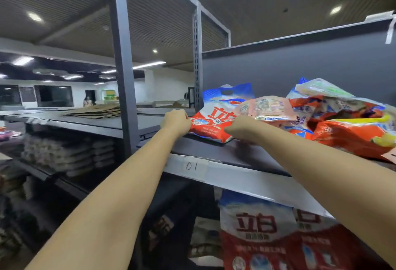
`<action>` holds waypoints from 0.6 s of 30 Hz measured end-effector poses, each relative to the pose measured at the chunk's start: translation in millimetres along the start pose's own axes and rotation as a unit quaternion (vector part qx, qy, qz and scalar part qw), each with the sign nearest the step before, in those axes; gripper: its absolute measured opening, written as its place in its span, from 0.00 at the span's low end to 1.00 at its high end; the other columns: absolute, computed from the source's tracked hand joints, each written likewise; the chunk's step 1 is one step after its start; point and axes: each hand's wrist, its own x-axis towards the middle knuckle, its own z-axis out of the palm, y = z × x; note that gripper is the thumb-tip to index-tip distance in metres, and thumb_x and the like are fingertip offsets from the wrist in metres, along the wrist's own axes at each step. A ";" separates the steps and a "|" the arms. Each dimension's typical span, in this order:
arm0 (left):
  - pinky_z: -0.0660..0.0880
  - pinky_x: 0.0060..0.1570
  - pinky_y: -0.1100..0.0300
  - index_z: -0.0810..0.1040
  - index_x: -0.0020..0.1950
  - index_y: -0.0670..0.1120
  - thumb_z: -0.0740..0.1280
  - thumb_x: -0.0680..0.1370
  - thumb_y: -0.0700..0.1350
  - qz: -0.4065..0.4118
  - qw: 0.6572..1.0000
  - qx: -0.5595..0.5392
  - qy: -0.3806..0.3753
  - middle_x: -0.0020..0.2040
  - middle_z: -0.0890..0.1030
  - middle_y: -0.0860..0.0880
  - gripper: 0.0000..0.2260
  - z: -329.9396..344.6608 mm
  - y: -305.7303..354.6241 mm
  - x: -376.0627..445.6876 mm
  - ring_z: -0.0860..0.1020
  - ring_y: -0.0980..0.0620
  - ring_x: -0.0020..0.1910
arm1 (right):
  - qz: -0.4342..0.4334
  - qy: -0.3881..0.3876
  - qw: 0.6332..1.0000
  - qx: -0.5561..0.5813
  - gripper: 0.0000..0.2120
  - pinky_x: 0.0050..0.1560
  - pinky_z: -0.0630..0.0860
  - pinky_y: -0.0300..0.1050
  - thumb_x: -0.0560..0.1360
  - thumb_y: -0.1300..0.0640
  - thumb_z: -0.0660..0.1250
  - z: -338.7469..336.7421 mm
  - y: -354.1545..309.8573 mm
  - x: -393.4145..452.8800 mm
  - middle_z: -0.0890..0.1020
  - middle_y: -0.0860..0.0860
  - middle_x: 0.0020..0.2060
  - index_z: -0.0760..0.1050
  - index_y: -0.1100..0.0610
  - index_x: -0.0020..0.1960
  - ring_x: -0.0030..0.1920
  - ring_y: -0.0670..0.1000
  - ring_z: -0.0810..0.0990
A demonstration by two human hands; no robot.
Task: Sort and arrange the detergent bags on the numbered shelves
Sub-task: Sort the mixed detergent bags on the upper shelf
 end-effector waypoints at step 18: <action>0.68 0.60 0.55 0.71 0.69 0.42 0.63 0.78 0.53 0.022 0.975 -0.119 -0.186 0.68 0.73 0.43 0.22 41.7 -15.1 106.6 0.73 0.44 0.64 | 0.132 0.147 0.975 0.102 0.26 0.59 0.70 0.44 0.75 0.46 0.67 40.6 -22.0 66.3 0.74 0.58 0.63 0.71 0.62 0.65 0.60 0.56 0.74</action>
